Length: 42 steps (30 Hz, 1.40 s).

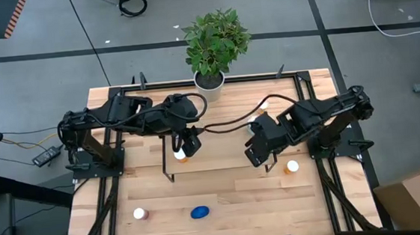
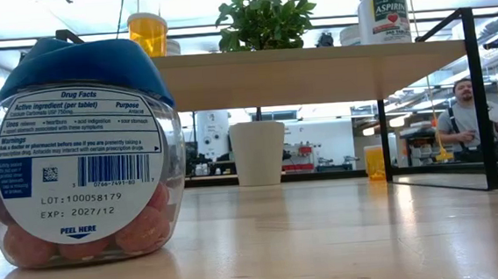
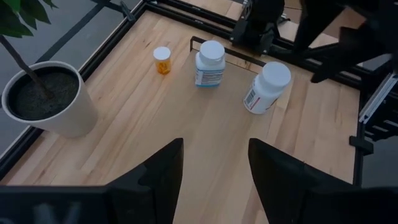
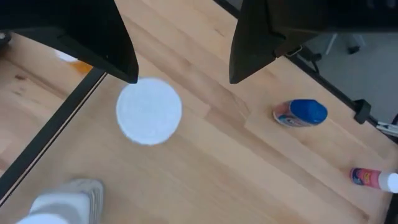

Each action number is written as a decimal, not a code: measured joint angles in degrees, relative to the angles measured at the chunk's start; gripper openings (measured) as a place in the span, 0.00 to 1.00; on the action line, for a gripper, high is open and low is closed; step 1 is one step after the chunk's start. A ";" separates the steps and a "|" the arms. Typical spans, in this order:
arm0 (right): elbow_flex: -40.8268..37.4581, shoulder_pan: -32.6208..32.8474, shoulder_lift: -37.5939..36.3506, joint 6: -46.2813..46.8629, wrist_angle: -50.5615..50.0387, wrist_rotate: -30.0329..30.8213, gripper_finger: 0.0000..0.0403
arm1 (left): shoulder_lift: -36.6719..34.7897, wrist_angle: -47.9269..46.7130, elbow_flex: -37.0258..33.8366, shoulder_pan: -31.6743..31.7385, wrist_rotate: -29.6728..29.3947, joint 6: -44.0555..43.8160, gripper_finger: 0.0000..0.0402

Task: Pick and place medicine bottles onto shelf by color
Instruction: Put the blue pill bottle on the shelf

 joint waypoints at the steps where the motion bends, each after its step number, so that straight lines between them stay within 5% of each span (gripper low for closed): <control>1: 0.00 0.78 0.00 0.86 0.00 0.53 0.64 | 0.00 0.00 0.00 0.00 0.00 0.00 0.47; 18: 0.00 14.21 0.00 8.99 1.60 26.64 0.64 | 0.00 0.17 0.00 0.07 -0.02 -0.50 0.47; 28: 0.00 15.44 0.09 -6.77 23.90 33.54 0.64 | 0.00 1.77 0.00 0.07 -0.01 -1.93 0.47; 33: -0.02 14.87 0.53 -13.62 25.17 39.59 0.64 | 0.00 2.21 0.00 -0.47 0.83 -10.29 0.47; 42: -0.02 12.66 0.51 -15.59 24.65 35.49 0.64 | 0.02 -0.32 0.01 -4.42 13.45 0.07 0.47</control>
